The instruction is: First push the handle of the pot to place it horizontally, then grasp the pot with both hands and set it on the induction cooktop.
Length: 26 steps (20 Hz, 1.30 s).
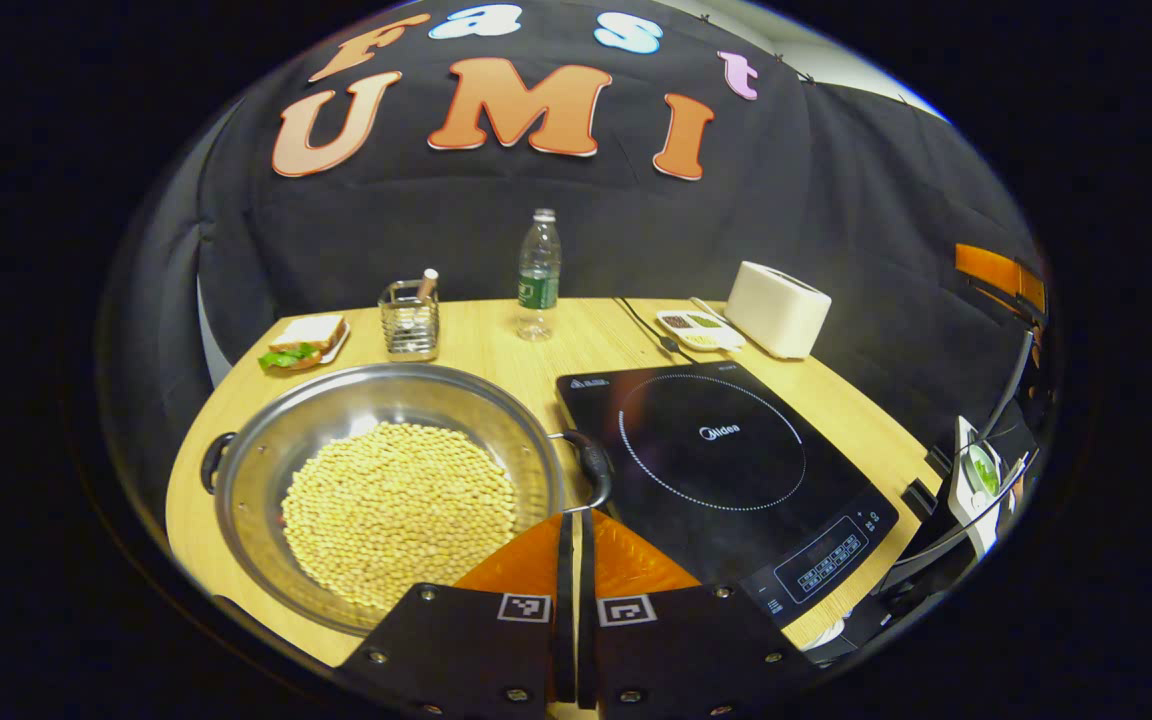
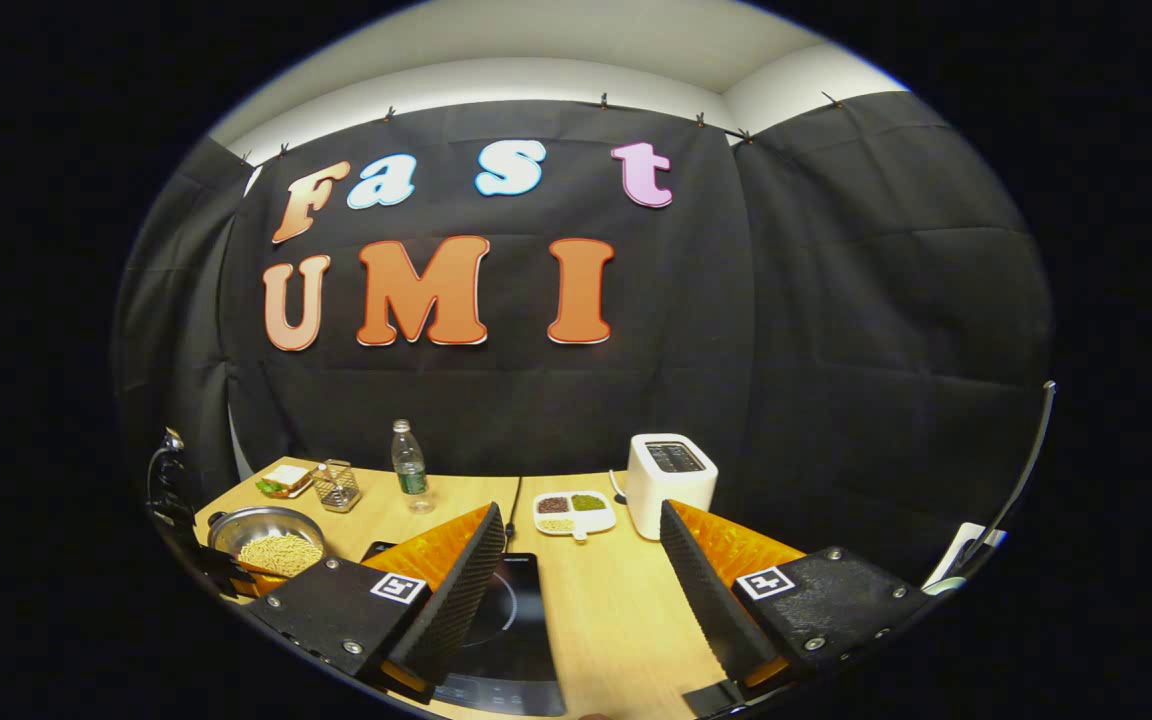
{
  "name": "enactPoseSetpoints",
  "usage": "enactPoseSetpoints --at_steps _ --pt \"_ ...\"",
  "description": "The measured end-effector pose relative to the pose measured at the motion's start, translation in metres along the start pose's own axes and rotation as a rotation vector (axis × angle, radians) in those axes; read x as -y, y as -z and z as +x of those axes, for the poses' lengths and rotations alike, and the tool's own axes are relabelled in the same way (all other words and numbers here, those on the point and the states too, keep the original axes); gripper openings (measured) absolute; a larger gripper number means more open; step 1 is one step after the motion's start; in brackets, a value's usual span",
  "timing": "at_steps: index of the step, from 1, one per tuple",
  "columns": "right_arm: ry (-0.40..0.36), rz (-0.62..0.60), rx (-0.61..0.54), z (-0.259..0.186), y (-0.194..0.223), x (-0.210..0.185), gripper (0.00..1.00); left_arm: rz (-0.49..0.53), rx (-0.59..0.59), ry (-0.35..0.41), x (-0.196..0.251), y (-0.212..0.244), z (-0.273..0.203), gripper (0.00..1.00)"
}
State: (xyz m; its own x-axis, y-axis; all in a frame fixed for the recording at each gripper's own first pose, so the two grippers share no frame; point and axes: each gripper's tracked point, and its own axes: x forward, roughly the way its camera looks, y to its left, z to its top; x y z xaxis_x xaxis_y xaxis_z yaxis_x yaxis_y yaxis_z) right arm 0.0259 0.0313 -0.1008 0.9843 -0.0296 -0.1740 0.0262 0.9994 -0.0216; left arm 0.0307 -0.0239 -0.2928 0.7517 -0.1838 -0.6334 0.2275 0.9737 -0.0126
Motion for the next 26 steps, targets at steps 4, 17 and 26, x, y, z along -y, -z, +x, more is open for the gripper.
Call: enactPoseSetpoints --at_steps 4,17,26 --pt "-0.048 0.023 -0.028 0.001 0.013 -0.062 0.97 -0.018 0.074 -0.083 -0.063 -0.014 -0.036 0.02" --pt "-0.136 0.059 -0.271 0.032 0.12 -0.254 0.98 -0.077 0.179 -0.262 -0.217 -0.02 -0.076 0.32" --pt "-0.117 -0.002 -0.426 0.06 0.182 -0.297 0.98 -0.144 0.09 -0.251 -0.269 -0.001 -0.025 0.78"
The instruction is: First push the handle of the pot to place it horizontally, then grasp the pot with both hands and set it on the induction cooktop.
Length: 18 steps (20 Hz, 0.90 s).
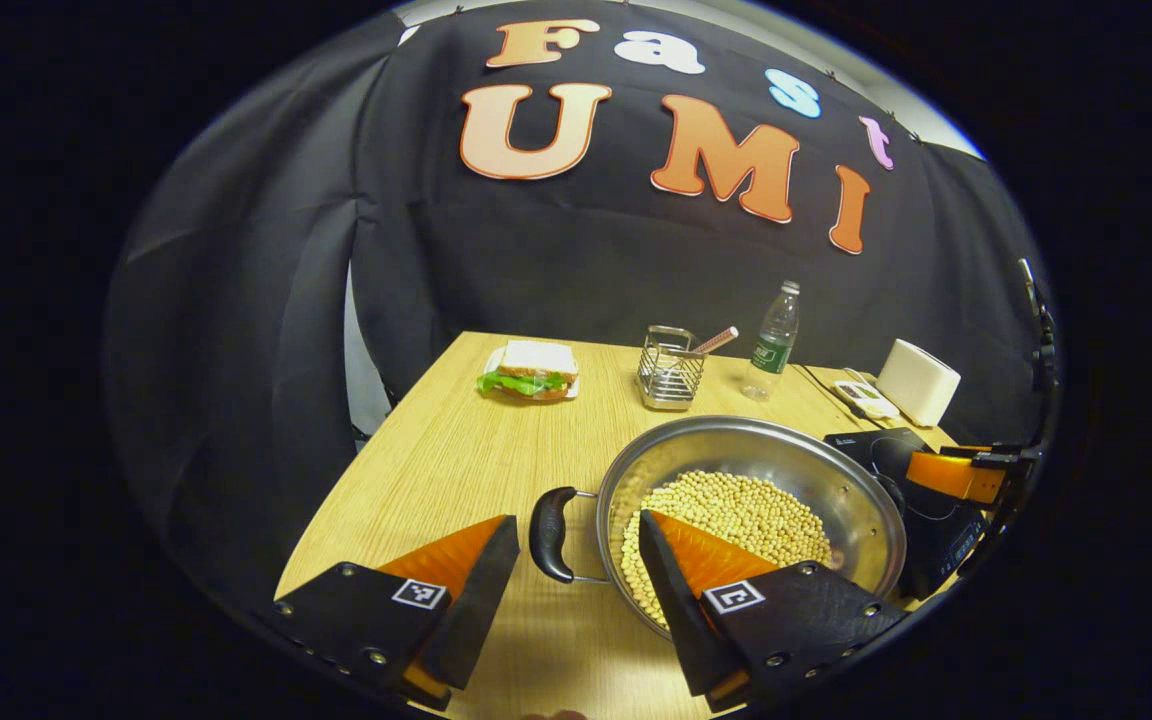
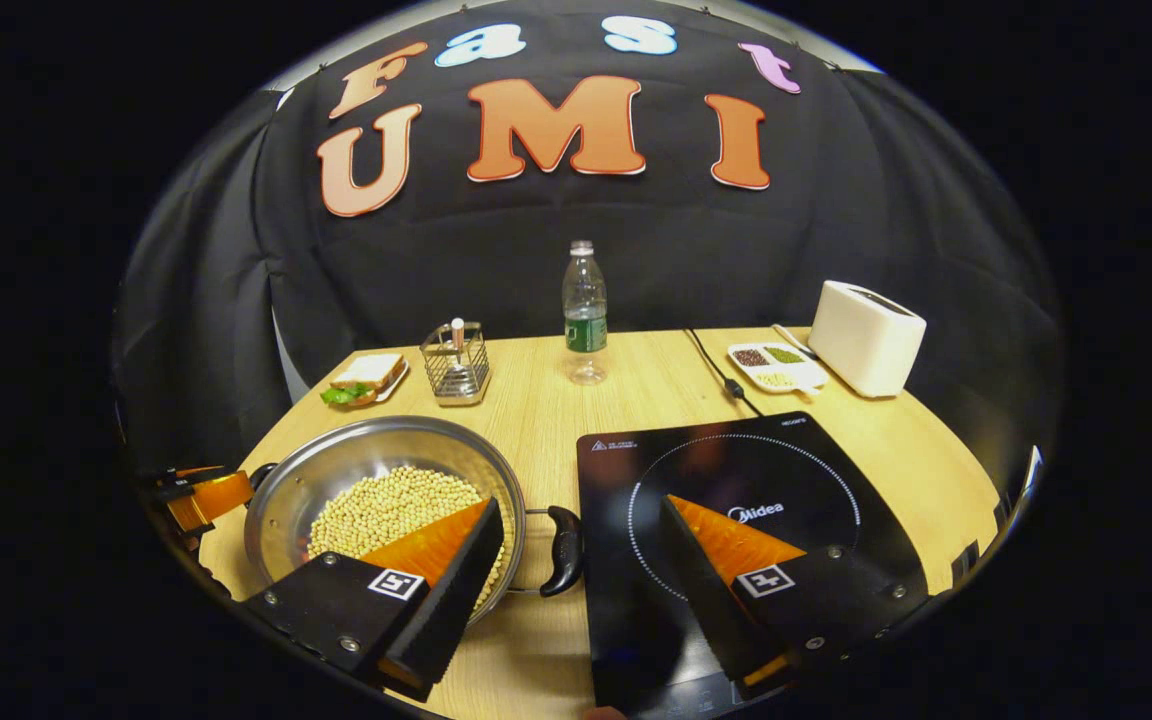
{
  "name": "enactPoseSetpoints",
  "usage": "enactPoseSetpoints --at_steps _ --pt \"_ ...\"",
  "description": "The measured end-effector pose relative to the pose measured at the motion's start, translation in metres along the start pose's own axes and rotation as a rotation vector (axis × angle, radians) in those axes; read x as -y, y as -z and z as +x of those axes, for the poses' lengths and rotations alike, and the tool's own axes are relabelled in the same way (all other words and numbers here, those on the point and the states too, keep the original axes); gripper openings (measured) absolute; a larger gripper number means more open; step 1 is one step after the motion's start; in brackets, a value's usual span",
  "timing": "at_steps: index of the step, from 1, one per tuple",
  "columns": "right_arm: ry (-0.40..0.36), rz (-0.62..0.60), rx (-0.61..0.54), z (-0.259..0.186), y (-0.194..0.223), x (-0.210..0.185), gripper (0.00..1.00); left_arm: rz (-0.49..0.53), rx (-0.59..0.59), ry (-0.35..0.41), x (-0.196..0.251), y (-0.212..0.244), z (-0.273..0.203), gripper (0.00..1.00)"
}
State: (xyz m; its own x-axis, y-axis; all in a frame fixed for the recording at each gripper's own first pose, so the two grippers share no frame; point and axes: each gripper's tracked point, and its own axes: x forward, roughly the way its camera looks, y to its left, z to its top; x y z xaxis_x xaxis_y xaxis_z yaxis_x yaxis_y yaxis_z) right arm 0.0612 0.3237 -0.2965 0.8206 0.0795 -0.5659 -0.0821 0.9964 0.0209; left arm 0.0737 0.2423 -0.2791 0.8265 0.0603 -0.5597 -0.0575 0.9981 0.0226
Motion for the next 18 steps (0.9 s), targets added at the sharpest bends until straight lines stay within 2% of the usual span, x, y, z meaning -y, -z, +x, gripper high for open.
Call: enactPoseSetpoints --at_steps 6,10,11,13,15,16,17,18 --pt "-0.016 0.004 -0.084 0.02 0.025 -0.012 0.98 0.038 -0.086 0.006 -0.001 0.017 0.03 0.79" --pt "-0.022 0.003 -0.108 0.022 0.029 -0.019 1.0 0.017 -0.12 0.005 -0.005 0.024 0.041 0.78" --pt "-0.017 0.007 -0.119 0.022 0.032 -0.017 0.91 0.014 -0.14 -0.001 -0.007 0.028 0.042 0.78" --pt "-0.015 0.005 -0.129 0.022 0.036 -0.018 0.83 -0.021 -0.141 0.029 0.001 0.032 0.046 0.77" --pt "-0.014 0.004 -0.13 0.024 0.035 -0.019 0.76 -0.025 -0.155 0.013 -0.001 0.034 0.048 0.6" --pt "-0.01 0.008 -0.129 0.022 0.034 -0.02 0.73 -0.031 -0.156 0.007 -0.002 0.032 0.049 0.57" --pt "-0.01 0.013 -0.136 0.023 0.033 -0.019 0.65 -0.037 -0.167 -0.001 -0.001 0.035 0.047 0.57" --pt "-0.015 0.015 -0.126 0.023 0.031 -0.019 0.63 -0.041 -0.177 -0.016 -0.002 0.034 0.043 0.53"
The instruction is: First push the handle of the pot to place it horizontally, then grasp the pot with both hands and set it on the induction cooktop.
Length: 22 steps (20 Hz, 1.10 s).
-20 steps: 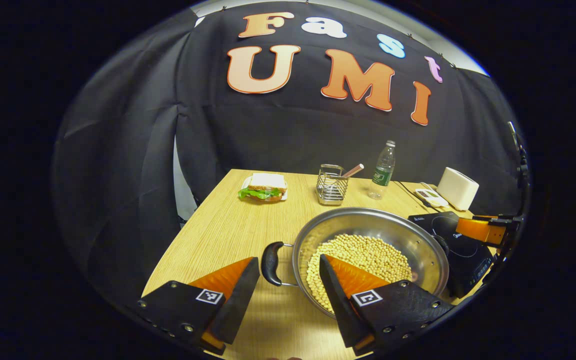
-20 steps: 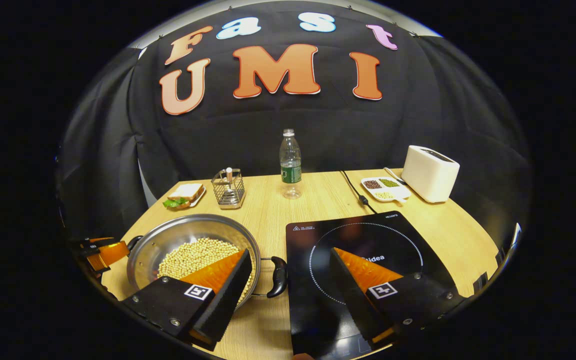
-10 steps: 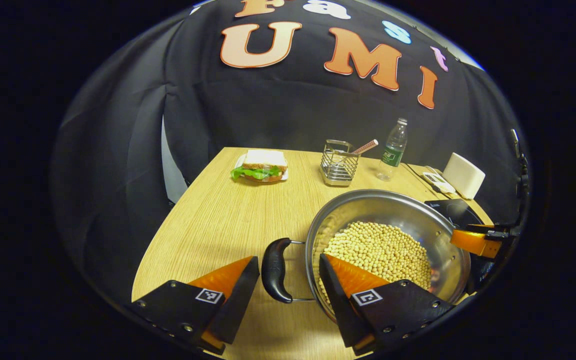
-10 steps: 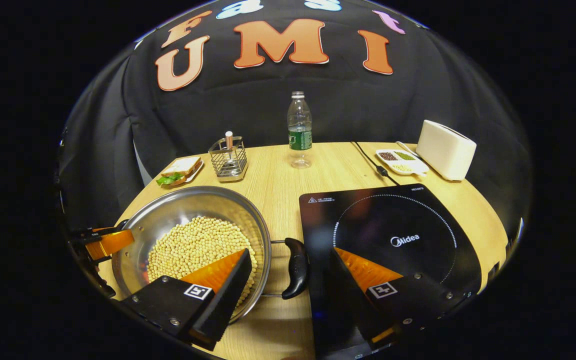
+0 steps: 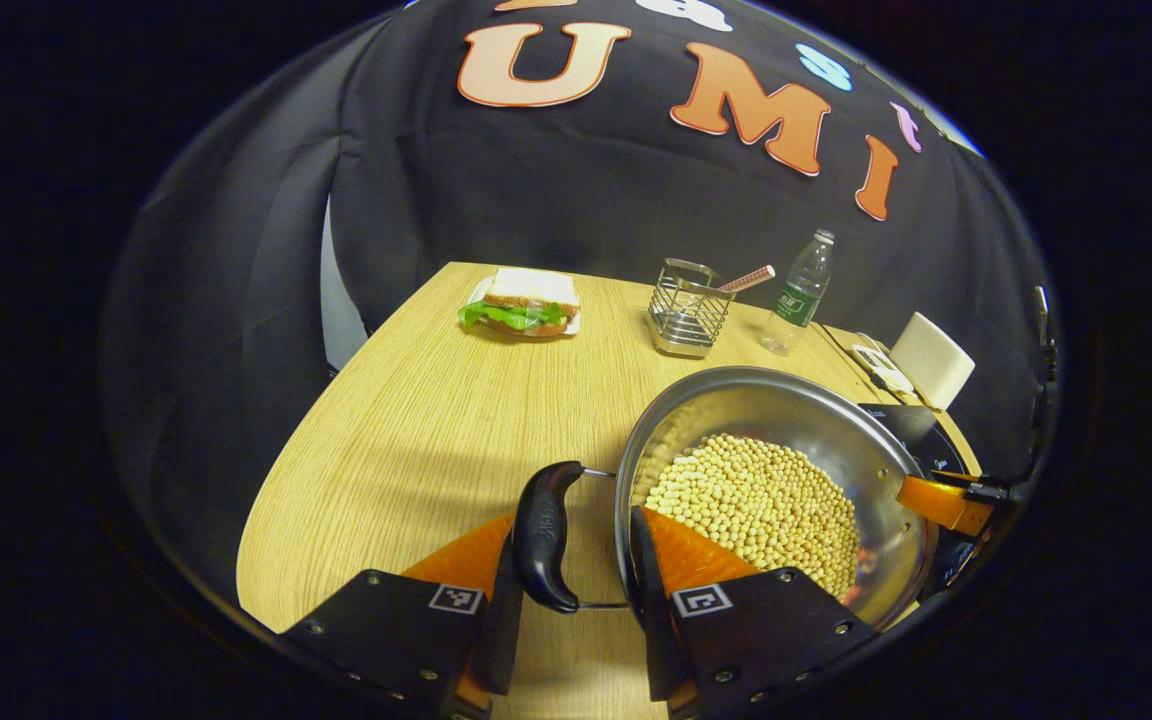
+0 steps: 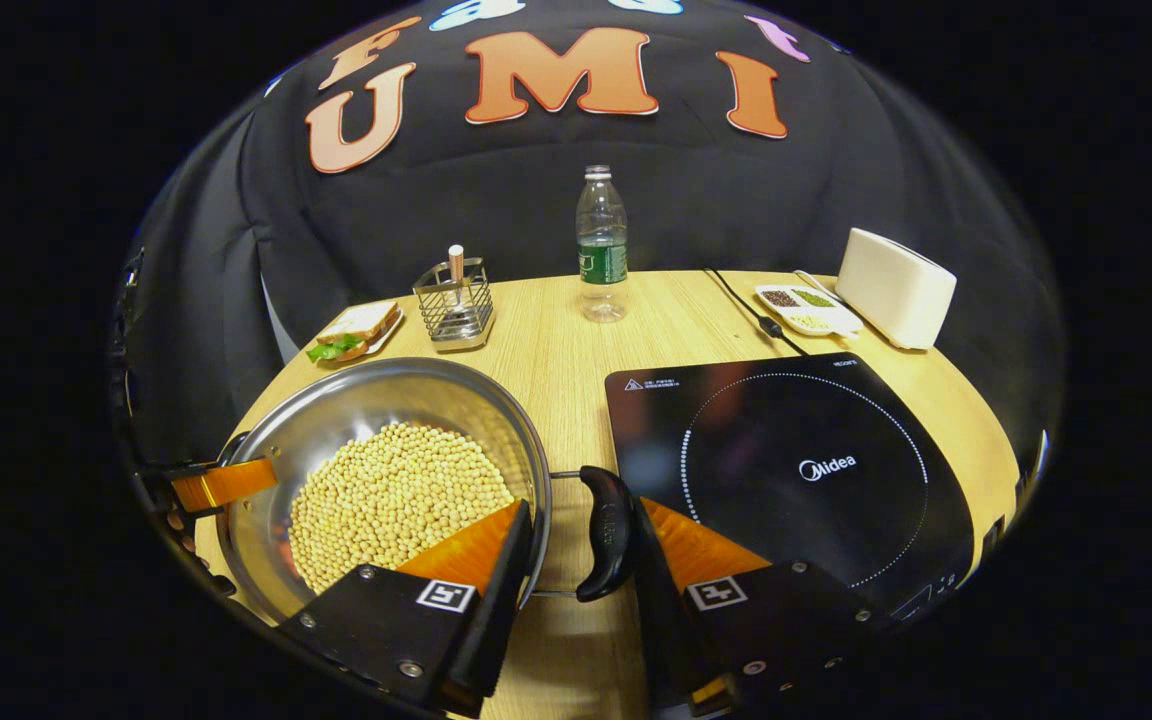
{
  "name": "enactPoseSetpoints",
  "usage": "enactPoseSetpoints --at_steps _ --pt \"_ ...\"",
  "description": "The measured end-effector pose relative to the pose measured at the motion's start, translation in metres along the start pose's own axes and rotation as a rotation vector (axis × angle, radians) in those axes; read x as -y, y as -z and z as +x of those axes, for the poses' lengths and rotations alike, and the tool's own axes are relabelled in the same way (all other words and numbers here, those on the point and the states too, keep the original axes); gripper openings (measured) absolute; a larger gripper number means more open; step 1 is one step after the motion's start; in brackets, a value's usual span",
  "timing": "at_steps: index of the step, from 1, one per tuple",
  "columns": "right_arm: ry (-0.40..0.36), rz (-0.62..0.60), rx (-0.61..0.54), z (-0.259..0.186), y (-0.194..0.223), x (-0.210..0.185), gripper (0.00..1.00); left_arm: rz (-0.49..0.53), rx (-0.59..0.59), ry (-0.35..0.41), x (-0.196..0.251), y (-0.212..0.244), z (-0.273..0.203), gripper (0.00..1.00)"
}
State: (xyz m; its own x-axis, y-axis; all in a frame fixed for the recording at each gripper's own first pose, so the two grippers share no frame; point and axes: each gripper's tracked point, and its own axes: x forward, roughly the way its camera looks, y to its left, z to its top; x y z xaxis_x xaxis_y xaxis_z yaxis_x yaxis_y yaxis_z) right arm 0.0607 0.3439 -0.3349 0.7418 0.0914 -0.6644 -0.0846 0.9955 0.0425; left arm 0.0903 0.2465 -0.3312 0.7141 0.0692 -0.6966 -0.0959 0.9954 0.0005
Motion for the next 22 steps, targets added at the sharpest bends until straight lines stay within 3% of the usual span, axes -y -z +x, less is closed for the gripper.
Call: enactPoseSetpoints --at_steps 4,12,13,14,15,16,22 --pt "-0.034 0.022 -0.018 -0.003 -0.002 0.0 0.51 -0.04 -0.003 -0.031 0.004 -0.001 -0.01 0.51" --pt "-0.084 0.058 0.033 -0.032 -0.026 0.014 0.51 -0.026 0.098 -0.037 0.018 -0.023 -0.057 0.5" --pt "-0.083 0.063 0.045 -0.045 -0.031 0.021 0.47 -0.02 0.106 -0.034 0.02 -0.026 -0.065 0.51" --pt "-0.08 0.066 0.058 -0.053 -0.034 0.028 0.51 -0.014 0.113 -0.029 0.025 -0.028 -0.072 0.51" --pt "-0.077 0.07 0.069 -0.058 -0.036 0.035 0.47 -0.009 0.117 -0.024 0.033 -0.031 -0.077 0.51" --pt "-0.074 0.076 0.077 -0.062 -0.039 0.042 0.51 -0.003 0.12 -0.019 0.046 -0.033 -0.077 0.5" --pt "-0.047 0.114 0.121 -0.08 -0.05 0.092 0.51 0.027 0.141 0.021 0.107 -0.038 -0.085 0.51"
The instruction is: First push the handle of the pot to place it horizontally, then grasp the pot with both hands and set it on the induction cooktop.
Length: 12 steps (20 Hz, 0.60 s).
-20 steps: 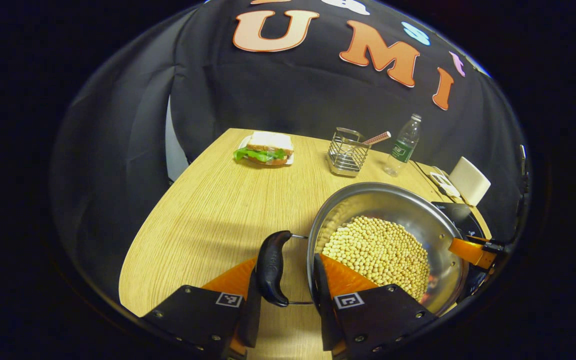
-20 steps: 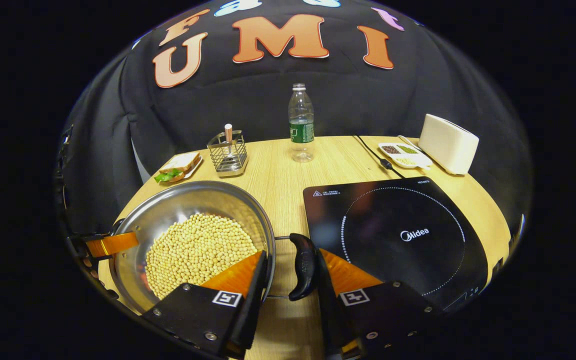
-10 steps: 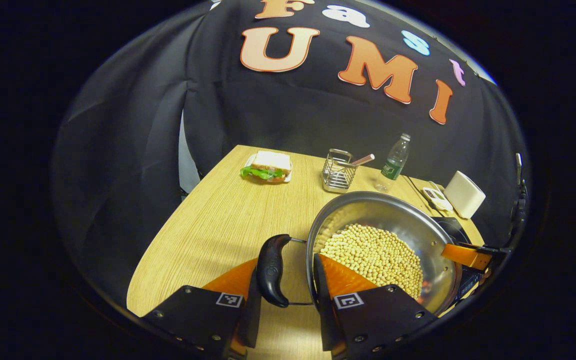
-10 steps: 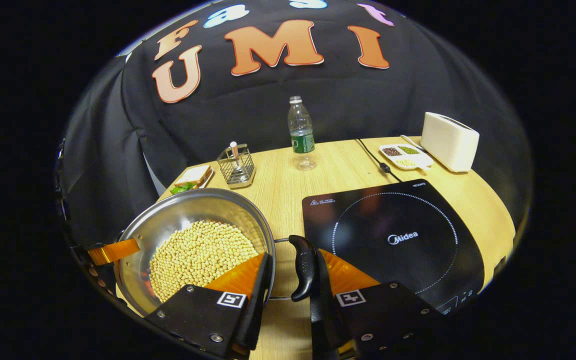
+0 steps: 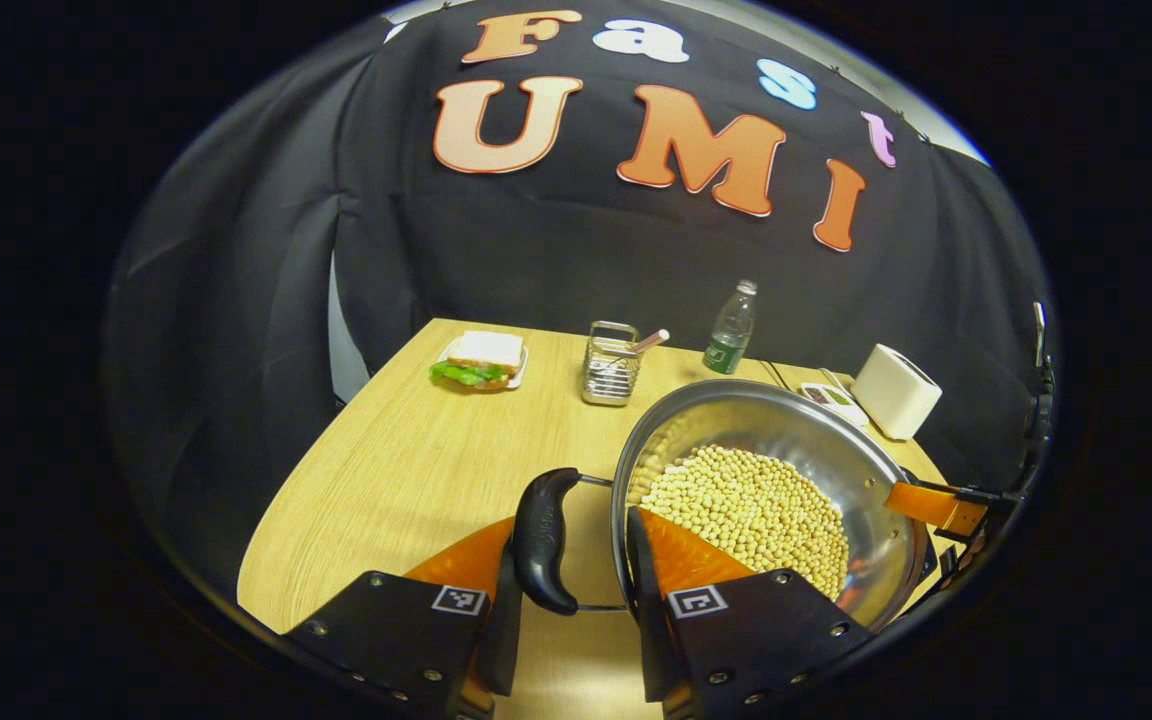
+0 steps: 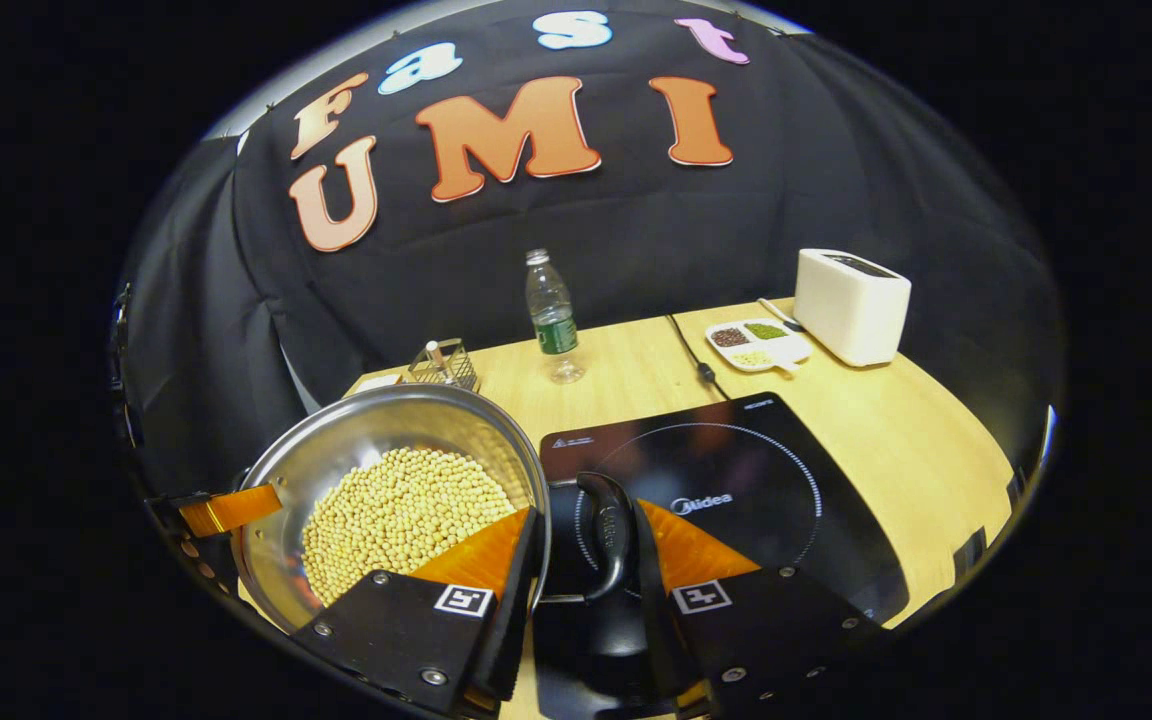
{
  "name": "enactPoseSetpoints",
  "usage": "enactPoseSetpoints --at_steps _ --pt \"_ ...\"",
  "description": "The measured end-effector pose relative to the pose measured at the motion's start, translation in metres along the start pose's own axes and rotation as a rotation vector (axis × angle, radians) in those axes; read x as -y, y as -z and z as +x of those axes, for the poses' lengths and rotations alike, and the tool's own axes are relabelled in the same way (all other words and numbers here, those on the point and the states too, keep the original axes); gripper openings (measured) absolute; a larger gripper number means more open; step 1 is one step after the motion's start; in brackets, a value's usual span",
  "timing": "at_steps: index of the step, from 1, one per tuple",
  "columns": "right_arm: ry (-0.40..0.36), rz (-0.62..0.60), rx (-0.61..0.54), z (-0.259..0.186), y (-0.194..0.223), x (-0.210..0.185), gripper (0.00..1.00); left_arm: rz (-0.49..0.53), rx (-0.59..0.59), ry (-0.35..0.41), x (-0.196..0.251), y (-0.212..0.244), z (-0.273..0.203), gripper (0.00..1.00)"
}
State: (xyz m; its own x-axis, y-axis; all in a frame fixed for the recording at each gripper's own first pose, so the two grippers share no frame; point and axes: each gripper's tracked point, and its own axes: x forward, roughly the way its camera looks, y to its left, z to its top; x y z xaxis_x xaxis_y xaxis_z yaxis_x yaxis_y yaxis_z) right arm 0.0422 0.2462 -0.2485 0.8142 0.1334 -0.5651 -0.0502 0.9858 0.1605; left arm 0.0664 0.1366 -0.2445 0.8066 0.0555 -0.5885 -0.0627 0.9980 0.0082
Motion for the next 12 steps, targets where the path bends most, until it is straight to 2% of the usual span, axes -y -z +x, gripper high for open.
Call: enactPoseSetpoints --at_steps 12 --pt "0.08 0.03 0.045 -0.018 -0.017 0.106 0.51 0.023 -0.017 0.08 0.111 0.007 0.016 0.51"
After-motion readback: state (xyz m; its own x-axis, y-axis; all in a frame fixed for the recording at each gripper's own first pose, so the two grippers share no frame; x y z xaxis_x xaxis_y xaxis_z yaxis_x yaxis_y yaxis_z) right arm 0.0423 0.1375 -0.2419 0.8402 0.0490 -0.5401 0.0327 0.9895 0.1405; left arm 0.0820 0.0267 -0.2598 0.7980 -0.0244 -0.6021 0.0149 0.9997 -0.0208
